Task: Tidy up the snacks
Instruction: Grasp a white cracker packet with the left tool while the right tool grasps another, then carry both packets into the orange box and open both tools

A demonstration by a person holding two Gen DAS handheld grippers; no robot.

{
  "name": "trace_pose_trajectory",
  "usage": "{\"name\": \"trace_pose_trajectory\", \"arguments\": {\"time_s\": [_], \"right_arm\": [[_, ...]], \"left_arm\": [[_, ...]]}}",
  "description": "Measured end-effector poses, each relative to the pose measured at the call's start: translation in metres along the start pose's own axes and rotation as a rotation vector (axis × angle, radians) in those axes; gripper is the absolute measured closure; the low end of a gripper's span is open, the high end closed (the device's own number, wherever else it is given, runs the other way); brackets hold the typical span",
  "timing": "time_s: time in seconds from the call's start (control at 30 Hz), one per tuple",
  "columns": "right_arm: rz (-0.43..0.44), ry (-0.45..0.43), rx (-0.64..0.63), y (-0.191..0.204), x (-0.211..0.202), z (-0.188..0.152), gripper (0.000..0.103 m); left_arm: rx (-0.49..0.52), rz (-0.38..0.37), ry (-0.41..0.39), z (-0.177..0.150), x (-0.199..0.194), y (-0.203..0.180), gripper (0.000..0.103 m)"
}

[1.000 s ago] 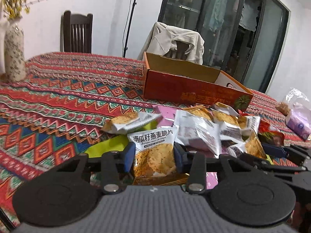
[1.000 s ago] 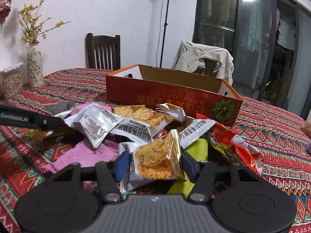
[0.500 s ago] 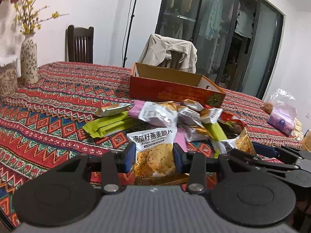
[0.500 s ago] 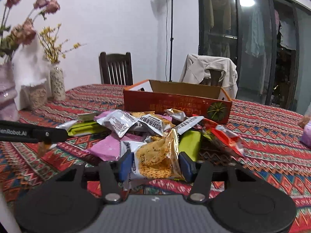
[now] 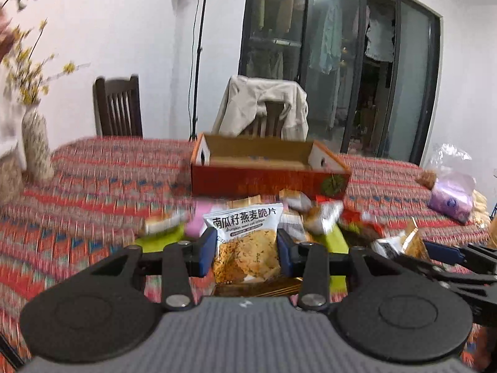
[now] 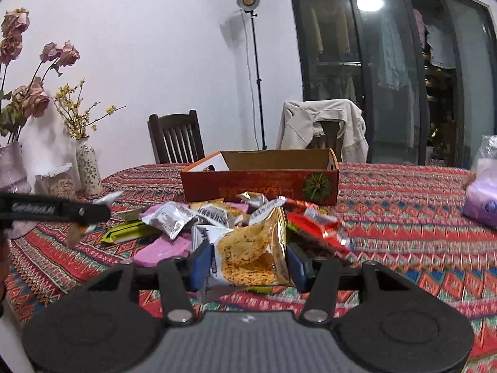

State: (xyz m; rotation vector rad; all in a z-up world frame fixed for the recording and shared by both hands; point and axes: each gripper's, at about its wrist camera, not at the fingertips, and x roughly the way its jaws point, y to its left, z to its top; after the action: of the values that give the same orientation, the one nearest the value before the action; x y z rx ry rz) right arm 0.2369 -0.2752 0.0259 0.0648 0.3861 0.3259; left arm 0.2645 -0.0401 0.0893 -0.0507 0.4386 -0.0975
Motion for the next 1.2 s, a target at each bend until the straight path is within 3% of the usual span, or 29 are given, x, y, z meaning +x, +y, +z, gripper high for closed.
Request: {"name": "trace_pose_trajectory", "arguments": {"time_s": [0.17, 0.33, 0.47, 0.53, 0.6, 0.73, 0.87, 1.0, 1.03, 1.13, 1.2], "right_arm": [[0.074, -0.041, -0.03, -0.013, 0.011, 0.045, 0.051], [0.095, -0.093, -0.071, -0.04, 0.05, 0.121, 0.051], [0.094, -0.025, -0.046, -0.074, 0.128, 0.181, 0.051], [0.095, 0.055, -0.014, -0.091, 0.185, 0.203, 0.051], [0.041, 0.132, -0.017, -0.104, 0.246, 0.216, 0.051], [-0.054, 0.284, 0.017, -0.123, 0.355, 0.22, 0.051], [-0.14, 0.373, -0.002, -0.13, 0.423, 0.21, 0.051], [-0.211, 0.395, -0.037, -0.129, 0.454, 0.2, 0.044], [-0.223, 0.383, -0.023, -0.134, 0.451, 0.196, 0.037], [-0.232, 0.381, -0.002, -0.136, 0.452, 0.192, 0.032], [-0.244, 0.366, 0.003, -0.131, 0.449, 0.191, 0.018]], "left_arm": [[0.028, -0.029, -0.062, 0.06, 0.041, 0.012, 0.061], [0.047, -0.014, -0.064, 0.13, 0.123, 0.029, 0.061], [0.048, 0.04, 0.024, 0.165, 0.22, 0.04, 0.061], [0.059, 0.06, 0.062, 0.173, 0.268, 0.043, 0.061], [0.082, 0.061, 0.114, 0.179, 0.314, 0.041, 0.061], [0.109, 0.085, 0.195, 0.172, 0.383, 0.042, 0.061], [0.182, 0.129, 0.206, 0.153, 0.417, 0.042, 0.06], [0.196, 0.111, 0.188, 0.152, 0.419, 0.046, 0.054], [0.204, 0.124, 0.182, 0.151, 0.42, 0.045, 0.054], [0.206, 0.109, 0.201, 0.15, 0.424, 0.044, 0.047], [0.204, 0.109, 0.203, 0.151, 0.425, 0.044, 0.042]]}}
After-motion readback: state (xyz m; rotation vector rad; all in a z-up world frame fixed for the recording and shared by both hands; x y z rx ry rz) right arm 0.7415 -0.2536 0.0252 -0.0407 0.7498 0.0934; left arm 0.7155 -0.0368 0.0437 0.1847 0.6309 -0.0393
